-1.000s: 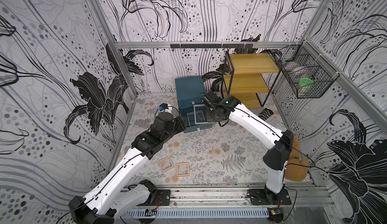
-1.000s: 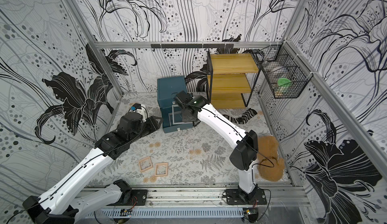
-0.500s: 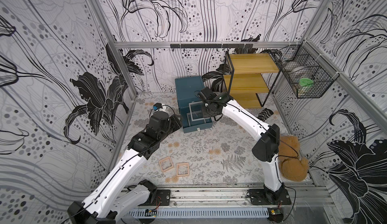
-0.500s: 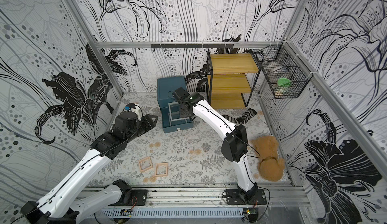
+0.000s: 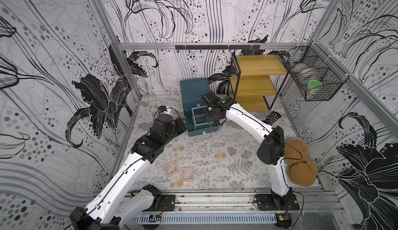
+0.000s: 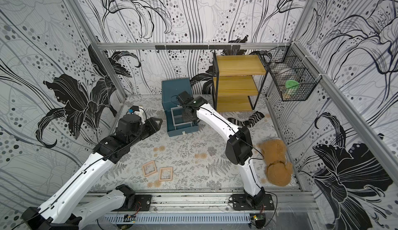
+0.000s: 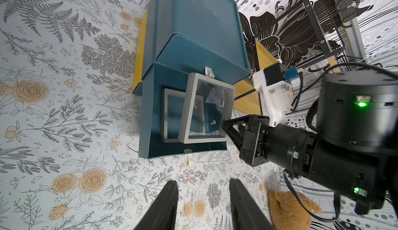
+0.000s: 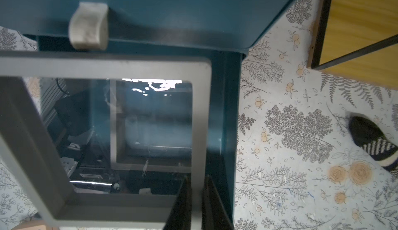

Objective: Place the brooch boxes into the drawer by color
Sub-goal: Place the brooch box in the drawer.

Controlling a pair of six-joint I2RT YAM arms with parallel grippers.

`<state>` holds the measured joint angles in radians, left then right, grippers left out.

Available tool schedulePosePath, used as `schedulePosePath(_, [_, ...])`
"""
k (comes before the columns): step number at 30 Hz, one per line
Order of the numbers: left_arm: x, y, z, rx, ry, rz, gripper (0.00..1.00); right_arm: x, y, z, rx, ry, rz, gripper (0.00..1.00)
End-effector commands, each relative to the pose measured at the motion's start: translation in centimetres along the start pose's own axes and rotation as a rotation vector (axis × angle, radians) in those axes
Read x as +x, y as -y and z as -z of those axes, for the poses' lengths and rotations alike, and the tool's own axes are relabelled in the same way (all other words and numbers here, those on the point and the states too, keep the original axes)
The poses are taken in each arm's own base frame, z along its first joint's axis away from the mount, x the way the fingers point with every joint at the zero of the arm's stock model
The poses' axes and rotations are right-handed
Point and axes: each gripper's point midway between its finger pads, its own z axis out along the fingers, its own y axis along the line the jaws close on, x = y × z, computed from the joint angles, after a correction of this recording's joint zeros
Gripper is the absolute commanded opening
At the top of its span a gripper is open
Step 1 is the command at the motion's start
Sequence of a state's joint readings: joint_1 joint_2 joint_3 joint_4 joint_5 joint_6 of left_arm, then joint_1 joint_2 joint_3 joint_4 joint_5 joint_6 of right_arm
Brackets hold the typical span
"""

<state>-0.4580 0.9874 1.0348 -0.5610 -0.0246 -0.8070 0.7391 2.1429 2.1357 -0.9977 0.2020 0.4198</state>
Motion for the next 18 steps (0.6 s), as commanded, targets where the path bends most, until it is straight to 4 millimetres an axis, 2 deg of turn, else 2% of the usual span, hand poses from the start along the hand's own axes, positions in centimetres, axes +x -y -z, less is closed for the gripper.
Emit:
schedulePosePath(1, [-0.8, 0.8, 0.3, 0.028, 0.026, -0.012, 0.44, 0.7, -0.1, -1.3, 0.002, -0.024, 0.027, 0.0])
schedulePosePath(10, [-1.0, 1.0, 0.0, 0.032, 0.026, -0.012, 0.44, 1.4, 0.0, -3.2, 0.032, -0.072, 0.025, 0.0])
schedulePosePath(18, [-0.9, 1.1, 0.0, 0.035, 0.021, -0.016, 0.45, 1.3, -0.1, -4.2, 0.023, -0.089, -0.005, 0.0])
